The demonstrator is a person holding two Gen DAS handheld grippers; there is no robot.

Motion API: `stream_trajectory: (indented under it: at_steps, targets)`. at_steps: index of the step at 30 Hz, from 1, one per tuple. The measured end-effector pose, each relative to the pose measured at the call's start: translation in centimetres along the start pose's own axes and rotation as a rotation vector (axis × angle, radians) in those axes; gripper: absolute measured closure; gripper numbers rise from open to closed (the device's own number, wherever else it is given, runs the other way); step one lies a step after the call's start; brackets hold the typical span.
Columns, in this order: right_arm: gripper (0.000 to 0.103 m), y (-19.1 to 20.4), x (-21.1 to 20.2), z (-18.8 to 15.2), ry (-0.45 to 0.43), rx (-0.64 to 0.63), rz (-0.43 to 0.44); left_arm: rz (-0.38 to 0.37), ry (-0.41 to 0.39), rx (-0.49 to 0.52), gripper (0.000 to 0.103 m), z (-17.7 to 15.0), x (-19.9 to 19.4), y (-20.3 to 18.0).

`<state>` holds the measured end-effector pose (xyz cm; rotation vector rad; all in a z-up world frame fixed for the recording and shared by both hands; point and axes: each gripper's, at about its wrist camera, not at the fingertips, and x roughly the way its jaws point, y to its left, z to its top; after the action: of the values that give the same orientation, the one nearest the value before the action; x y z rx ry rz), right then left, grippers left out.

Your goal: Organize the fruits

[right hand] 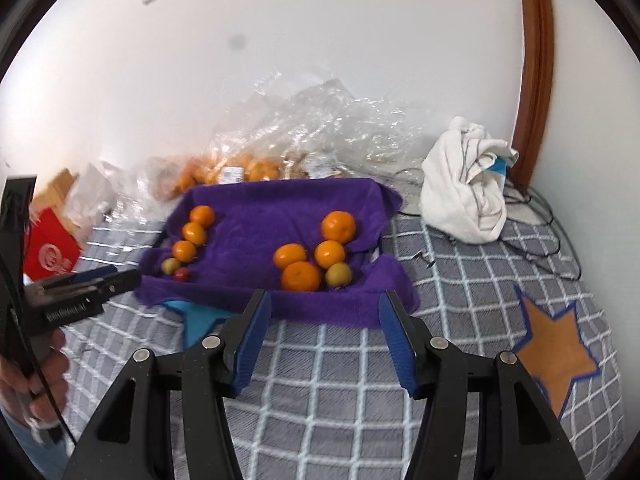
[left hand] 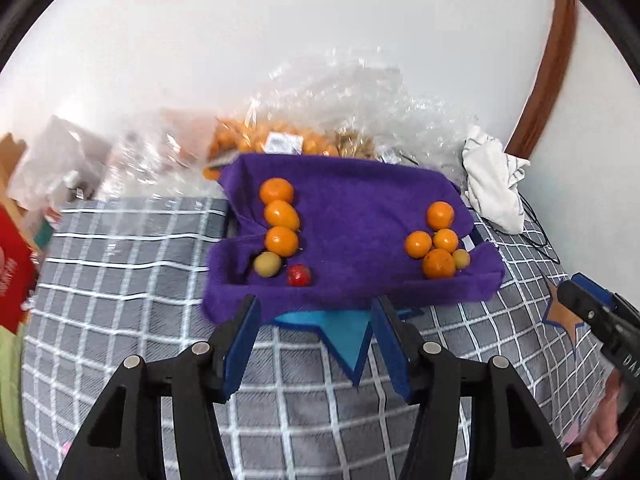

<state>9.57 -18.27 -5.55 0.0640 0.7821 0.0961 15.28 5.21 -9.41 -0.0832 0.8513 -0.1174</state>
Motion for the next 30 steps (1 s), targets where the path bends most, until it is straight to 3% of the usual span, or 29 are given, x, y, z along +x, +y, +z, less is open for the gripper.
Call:
stream_trajectory:
  at_steps: [4, 8, 12, 17, 30]
  targets:
    - [0.047, 0.2, -2.1, -1.1, -0.002, 0.024, -0.017, 0.018, -0.038, 0.010, 0.047, -1.5, -3.1, -0.4]
    - [0.047, 0.1, -4.1, -2.2, -0.005, 0.044, -0.047, 0.015, -0.084, 0.006, 0.037, -2.7, -5.8, -0.9]
    - [0.019, 0.2, -6.8, -3.5, -0.067, 0.037, -0.091, 0.013, -0.123, 0.005, 0.025, -3.9, -8.1, -1.6]
    - [0.007, 0.2, -9.0, -4.4, -0.098, 0.037, -0.077, 0.028, -0.167, 0.009, 0.018, -4.8, -10.2, -2.3]
    - [0.005, 1.6, -10.6, -5.8, -0.100, -0.014, -0.130, 0.071, -0.220, 0.015, 0.016, -5.6, -11.8, -3.3]
